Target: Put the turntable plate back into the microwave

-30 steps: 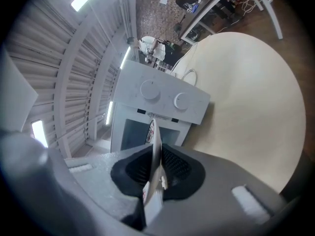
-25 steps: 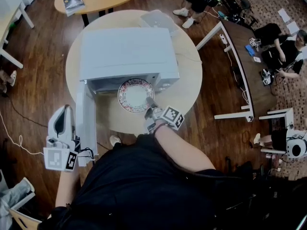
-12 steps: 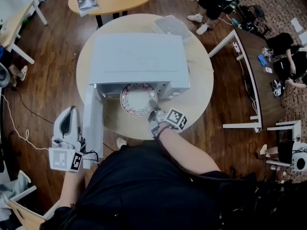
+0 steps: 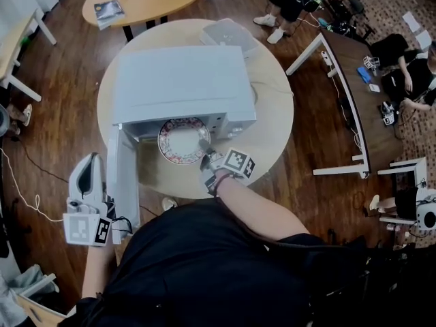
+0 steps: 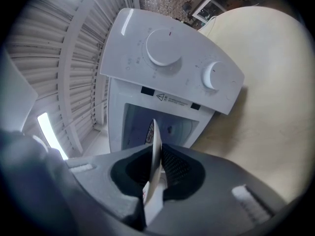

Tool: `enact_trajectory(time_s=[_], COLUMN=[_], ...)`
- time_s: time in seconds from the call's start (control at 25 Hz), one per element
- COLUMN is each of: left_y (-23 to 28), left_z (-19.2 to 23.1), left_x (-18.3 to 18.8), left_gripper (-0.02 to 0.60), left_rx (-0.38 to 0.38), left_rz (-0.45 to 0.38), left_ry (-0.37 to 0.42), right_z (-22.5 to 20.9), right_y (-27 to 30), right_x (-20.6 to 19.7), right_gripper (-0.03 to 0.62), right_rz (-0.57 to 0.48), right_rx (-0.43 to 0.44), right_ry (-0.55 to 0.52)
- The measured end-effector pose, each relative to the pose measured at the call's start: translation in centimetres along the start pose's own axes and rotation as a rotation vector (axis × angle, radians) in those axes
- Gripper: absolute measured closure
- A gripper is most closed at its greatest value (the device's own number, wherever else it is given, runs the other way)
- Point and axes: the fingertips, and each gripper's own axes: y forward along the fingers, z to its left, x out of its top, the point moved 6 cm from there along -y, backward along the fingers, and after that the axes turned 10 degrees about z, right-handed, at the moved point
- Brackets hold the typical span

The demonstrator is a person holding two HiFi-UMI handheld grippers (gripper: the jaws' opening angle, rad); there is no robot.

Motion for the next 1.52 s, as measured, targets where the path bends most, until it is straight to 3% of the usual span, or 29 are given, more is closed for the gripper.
enact_trajectory(time_s=[0.68, 1.52], left_y=[1.7, 4.1], left_z=[0.3, 1.7], left_x=[0.7, -0.3], left_gripper=[0.577, 0.577], left_rx=[0.004, -0.004], left_rz=[0.039, 0.059], left_ry=[0.006, -0.002], right_z=[0.3, -0.2], right_y=[3.1, 5.9], right_x=[0.9, 2.1], right_gripper=[0.568, 0.568], right_rz=[0.044, 0.012], right_rx=[0.009, -0.001], right_ry=[-0.006, 0.034])
